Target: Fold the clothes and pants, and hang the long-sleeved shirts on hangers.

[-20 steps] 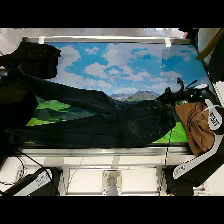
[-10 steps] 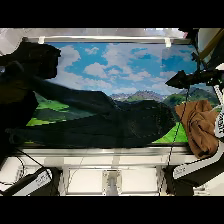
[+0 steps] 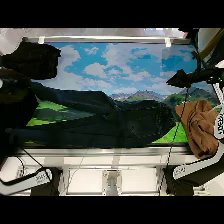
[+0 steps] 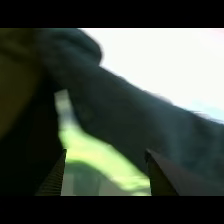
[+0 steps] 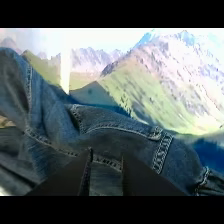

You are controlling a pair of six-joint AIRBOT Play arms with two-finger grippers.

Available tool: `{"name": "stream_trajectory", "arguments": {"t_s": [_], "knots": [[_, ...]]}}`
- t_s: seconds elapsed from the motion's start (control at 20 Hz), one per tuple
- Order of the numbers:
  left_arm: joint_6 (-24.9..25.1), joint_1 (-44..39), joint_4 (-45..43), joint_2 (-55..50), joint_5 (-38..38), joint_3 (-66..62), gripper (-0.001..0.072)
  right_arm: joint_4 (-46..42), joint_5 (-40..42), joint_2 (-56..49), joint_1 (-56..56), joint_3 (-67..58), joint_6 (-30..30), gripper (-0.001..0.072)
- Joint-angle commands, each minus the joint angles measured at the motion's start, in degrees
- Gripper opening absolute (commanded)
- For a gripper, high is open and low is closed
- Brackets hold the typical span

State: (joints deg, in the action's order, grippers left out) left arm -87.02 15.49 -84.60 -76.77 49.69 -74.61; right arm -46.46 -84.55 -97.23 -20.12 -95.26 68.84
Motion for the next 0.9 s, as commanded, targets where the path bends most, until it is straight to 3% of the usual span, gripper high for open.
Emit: {"name": "stream_trajectory", "arguments": {"t_s": [0.0,0.05,0.2,0.25,0.35,0.4,0.45,0.6,0.75,0.85], "knots": [[0.46,-8.35,-1.57,-12.94,6.25,-15.04,0.0531,-2.47,1.79,0.04,2.95,-0.04,0.11,0.0222],[0.02,-11.26,-7.04,-18.32,10.64,-22.05,0.0477,-3.74,1.49,0.04,3.87,-0.04,0.13,0.0222],[-0.61,-15.85,-15.54,-33.97,29.62,-41.92,0.0472,-8.13,1.11,0.04,6.14,-0.04,0.11,0.0223],[-2.27,-16.02,-15.04,-37.38,32.24,-45.38,0.0474,-8.9,1.16,0.02,6.62,-0.04,0.11,0.0222],[-4.2,-16.15,-15.5,-40.24,33.7,-45.53,0.0499,-9.29,1.14,0.04,7.34,-0.04,0.09,0.0222],[-4.76,-15.74,-16.44,-41.13,35.26,-45.51,0.0544,-9.33,1.01,0.04,7.5,-0.04,0.09,0.0223],[-6.8,-14.97,-19.28,-41.59,35.89,-45.51,0.0635,-9.57,0.81,0.04,7.65,-0.04,0.04,0.0222],[-16.22,-10.23,-27.06,-40.96,36.11,-45.51,0.0646,-10.43,0.11,0.04,7.65,-0.04,-0.11,0.0223],[-22.21,-3.63,-22.43,-40.44,36.33,-45.51,0.0645,-10.99,0.15,0.04,7.65,-0.04,-0.09,0.0222],[-23.58,0.02,-16.57,-40.35,33.97,-44.83,0.0646,-10.95,0.13,0.04,7.65,-0.04,0.22,0.0223]]}}
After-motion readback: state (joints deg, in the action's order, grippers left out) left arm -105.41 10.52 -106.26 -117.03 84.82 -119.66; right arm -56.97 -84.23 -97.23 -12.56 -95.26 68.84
